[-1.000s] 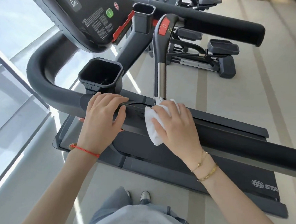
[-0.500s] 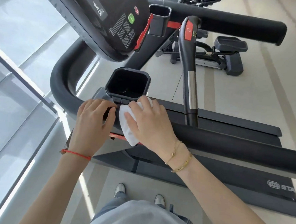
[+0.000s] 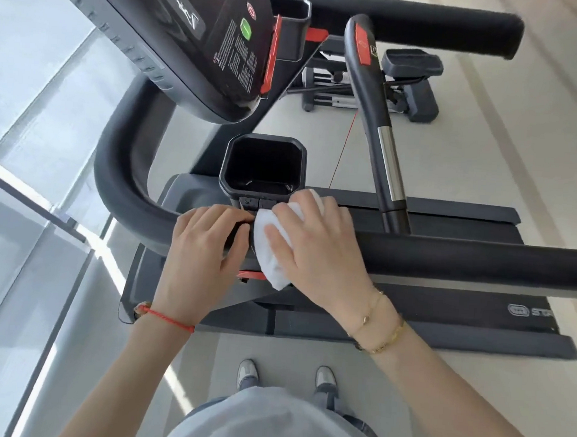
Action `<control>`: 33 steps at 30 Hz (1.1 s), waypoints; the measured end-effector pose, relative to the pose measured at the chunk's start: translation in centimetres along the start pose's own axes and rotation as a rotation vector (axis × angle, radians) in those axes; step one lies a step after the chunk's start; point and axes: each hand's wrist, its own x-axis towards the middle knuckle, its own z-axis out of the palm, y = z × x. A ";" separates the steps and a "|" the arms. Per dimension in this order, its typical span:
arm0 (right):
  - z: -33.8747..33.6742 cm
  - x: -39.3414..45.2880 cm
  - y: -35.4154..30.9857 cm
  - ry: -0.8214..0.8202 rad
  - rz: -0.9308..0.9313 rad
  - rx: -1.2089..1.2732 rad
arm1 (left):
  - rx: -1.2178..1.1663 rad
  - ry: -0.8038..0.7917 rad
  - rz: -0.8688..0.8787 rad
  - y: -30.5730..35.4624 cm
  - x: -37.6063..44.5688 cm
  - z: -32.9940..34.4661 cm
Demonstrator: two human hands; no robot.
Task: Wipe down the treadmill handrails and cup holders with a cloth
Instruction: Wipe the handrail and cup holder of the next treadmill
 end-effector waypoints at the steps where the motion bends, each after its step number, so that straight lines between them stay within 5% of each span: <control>1: 0.0 -0.2 0.1 0.019 0.000 0.017 | -0.003 -0.004 0.006 -0.1 0.0 -0.1; 4: -0.2 -2.0 2.3 0.076 -0.012 0.058 | -0.014 -0.007 0.010 -0.3 -0.1 -0.1; 9: -0.7 -2.5 4.1 0.088 0.229 0.032 | -0.030 0.005 0.014 -0.3 -0.1 -0.1; 14: 1.0 -1.1 -1.9 0.150 0.096 0.052 | -0.035 0.005 -0.005 -0.2 -0.3 0.1; 19: 0.9 -3.3 2.6 0.180 -0.002 0.037 | -0.020 0.054 -0.007 0.2 -0.5 0.7; 25: -0.4 -5.5 9.3 0.278 0.293 -0.038 | -0.053 0.089 -0.028 2.4 -0.5 1.8; 29: 1.1 -4.8 5.7 0.271 0.066 0.041 | -0.049 0.065 0.027 5.4 0.0 3.2; 33: 0.6 -6.3 9.6 0.264 -0.021 0.020 | -0.042 0.022 0.057 8.4 0.8 4.6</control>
